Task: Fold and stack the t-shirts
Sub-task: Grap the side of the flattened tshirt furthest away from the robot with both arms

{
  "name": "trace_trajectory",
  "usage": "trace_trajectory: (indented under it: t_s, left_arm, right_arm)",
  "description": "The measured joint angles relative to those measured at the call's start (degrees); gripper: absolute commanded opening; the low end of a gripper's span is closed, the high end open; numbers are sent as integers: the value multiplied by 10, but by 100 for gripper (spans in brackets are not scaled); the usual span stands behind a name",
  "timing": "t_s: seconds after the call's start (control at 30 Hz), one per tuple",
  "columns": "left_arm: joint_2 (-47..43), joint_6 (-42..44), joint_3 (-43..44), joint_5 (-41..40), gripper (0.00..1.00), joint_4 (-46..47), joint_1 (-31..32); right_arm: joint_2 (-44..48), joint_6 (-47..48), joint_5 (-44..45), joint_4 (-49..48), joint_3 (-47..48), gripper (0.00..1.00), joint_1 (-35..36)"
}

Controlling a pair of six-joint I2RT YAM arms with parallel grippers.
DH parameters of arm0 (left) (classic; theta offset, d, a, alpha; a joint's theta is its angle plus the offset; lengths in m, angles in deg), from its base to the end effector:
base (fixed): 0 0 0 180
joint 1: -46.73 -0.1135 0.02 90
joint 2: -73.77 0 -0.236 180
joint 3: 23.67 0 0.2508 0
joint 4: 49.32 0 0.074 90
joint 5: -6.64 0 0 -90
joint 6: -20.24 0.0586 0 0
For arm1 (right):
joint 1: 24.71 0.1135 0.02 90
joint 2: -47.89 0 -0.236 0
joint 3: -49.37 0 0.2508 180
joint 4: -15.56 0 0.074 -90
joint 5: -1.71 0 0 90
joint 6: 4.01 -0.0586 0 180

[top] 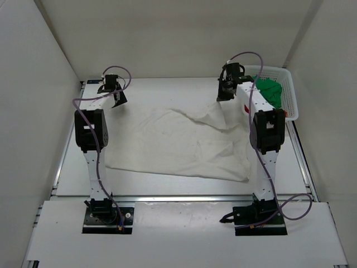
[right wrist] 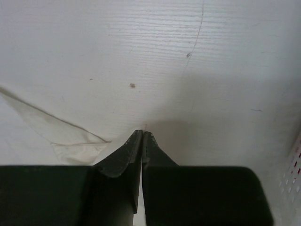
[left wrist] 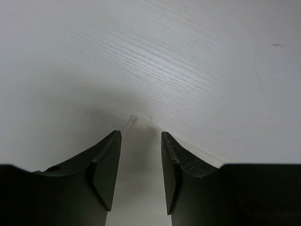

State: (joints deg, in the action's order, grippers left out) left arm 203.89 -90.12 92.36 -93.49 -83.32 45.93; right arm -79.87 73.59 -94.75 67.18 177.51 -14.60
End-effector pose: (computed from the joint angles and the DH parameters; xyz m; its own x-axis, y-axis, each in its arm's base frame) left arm 0.5031 0.0173 0.1349 -0.6520 -0.3516 -0.6718 -0.3819 0.9177 -0.1097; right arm 0.4892 0.0939 0.1986 -0.8021 0.0737 -0.5926 -0.0732 0.9727 0.2201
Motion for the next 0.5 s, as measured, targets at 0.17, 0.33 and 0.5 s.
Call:
trace_trajectory:
  t_s: [0.17, 0.33, 0.5]
  left_arm:
    - [21, 11, 17, -12, 50, -19, 2]
    - [28, 18, 35, -21, 49, -28, 1]
    - [39, 22, 67, -27, 47, -34, 1]
  right_arm:
    - [-12, -14, 1, -9, 4, 1, -17]
    - [-40, -24, 2, -6, 36, 0, -29]
    - [-57, -27, 1, -5, 62, 0, -35]
